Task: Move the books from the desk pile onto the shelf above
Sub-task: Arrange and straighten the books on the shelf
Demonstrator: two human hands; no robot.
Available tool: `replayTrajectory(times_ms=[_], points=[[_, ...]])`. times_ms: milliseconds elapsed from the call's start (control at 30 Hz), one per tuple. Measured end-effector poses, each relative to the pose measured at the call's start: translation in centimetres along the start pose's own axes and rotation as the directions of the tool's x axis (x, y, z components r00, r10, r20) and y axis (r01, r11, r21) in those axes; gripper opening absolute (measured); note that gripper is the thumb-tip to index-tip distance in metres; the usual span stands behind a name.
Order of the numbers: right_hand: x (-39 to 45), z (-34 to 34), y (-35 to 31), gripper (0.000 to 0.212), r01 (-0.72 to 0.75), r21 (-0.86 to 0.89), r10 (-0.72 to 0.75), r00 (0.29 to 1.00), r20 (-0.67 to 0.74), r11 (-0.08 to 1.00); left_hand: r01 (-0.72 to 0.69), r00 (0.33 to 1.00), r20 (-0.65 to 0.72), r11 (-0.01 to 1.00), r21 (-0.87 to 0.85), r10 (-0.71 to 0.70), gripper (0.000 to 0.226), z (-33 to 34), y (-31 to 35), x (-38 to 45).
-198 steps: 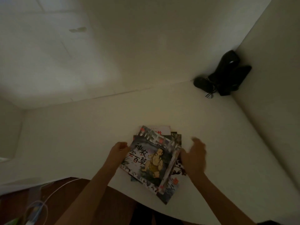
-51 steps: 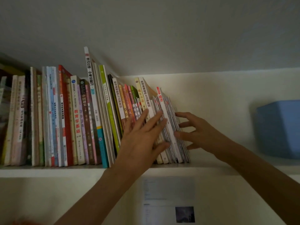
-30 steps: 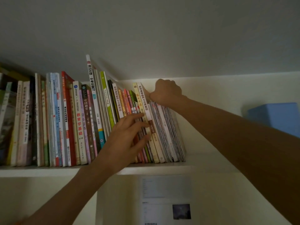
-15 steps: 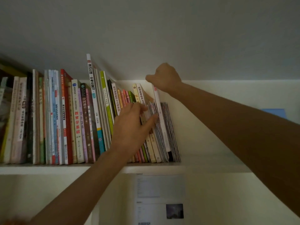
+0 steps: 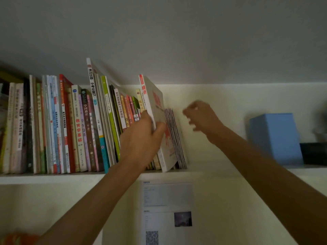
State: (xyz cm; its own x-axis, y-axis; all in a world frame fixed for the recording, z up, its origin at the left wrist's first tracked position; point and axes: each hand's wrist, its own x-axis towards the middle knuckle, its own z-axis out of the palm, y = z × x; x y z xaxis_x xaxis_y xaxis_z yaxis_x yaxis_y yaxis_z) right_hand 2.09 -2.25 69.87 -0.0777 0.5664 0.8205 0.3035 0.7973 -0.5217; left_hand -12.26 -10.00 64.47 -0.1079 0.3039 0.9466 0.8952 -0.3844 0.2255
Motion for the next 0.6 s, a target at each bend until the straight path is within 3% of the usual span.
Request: replayTrajectory(times_ms=[100, 167, 233, 300, 367, 433, 600], points=[[-2.5, 0.8, 3.3, 0.031, -0.126, -0.106, 0.152, 0.947, 0.284, 0.986, -0.052, 0.998, -0.05, 0.998, -0.038, 0.05, 0.027, -1.5, 0.8, -0.5], [-3.7, 1.4, 3.7, 0.042, -0.178, -0.049, 0.183, 0.913, 0.364, 0.983, -0.054, 0.995, -0.089, 0.997, -0.046, 0.05, 0.026, -2.8, 1.1, -0.5], [-4.2, 2.0, 3.2, 0.049, -0.199, 0.058, 0.163, 0.91, 0.381, 0.978, -0.039, 0.99, -0.138, 0.997, -0.072, 0.029, 0.029, -4.7, 1.0, -0.4], [-4.4, 2.6, 2.8, 0.063, -0.129, 0.07, 0.093, 0.921, 0.378, 0.989, -0.029, 0.982, -0.19, 0.993, -0.118, 0.006, 0.029, -7.0, 0.6, -0.4], [-4.4, 3.5, 2.6, 0.095, -0.055, -0.043, 0.067, 0.931, 0.358, 0.998, -0.035, 0.977, -0.215, 0.989, -0.146, 0.003, 0.024, -9.0, 0.0, -0.5], [-4.3, 4.5, 2.8, 0.11, -0.014, -0.129, 0.056, 0.945, 0.322, 0.992, -0.02, 0.985, -0.17, 0.984, -0.177, -0.011, 0.019, -9.9, -0.7, -0.9], [-3.8, 5.6, 3.2, 0.111, -0.054, -0.097, 0.077, 0.963, 0.257, 0.994, 0.06, 0.996, -0.06, 0.992, -0.108, -0.067, 0.014, -9.2, -2.3, -2.3]])
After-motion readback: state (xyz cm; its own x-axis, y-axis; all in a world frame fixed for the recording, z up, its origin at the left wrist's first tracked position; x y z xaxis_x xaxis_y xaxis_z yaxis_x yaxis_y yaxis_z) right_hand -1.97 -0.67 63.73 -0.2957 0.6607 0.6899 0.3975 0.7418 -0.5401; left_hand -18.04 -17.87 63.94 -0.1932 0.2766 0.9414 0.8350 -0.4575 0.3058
